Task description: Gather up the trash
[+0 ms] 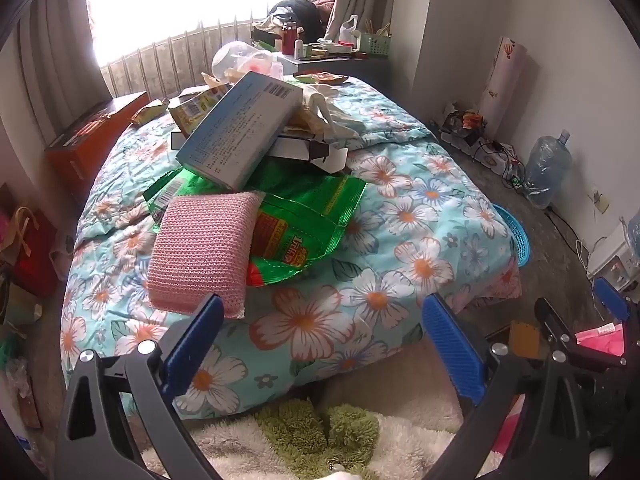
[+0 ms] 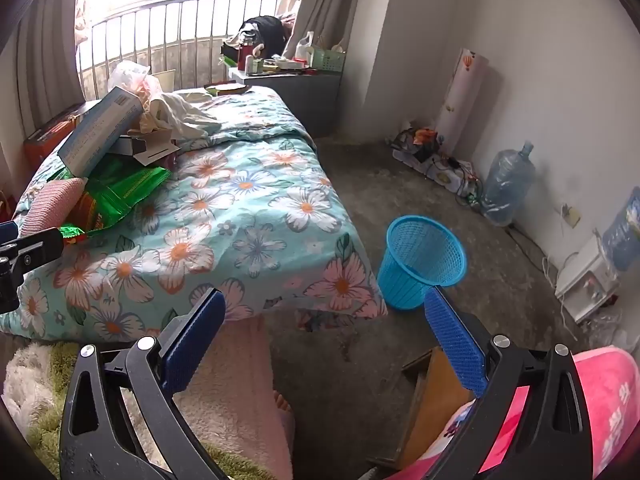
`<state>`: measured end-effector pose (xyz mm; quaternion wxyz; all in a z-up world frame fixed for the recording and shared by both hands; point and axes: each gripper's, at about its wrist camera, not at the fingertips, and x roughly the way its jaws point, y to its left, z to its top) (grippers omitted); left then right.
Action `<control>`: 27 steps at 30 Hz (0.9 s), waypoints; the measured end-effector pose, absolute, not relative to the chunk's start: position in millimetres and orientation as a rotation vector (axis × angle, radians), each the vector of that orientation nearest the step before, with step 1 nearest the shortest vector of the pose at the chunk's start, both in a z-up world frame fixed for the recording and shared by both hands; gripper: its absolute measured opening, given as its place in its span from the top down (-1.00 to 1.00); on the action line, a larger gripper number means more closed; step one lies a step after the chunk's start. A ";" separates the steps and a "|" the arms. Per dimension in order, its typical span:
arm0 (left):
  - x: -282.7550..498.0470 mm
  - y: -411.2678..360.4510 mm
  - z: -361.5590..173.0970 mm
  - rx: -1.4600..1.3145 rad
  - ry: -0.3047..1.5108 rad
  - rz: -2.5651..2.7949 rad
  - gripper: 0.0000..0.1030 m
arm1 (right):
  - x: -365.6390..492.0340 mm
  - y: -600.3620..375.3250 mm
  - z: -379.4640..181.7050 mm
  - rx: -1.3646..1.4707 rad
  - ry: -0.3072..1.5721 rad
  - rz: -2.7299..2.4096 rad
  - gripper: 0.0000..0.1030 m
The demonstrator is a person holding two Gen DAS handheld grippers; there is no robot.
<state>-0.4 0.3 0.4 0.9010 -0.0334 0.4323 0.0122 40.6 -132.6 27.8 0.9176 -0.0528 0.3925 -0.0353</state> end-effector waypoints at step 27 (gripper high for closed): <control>0.3 3.1 -4.3 -0.068 0.915 0.043 -0.89 | 39.4 -132.3 27.5 -0.104 0.808 -0.065 -0.84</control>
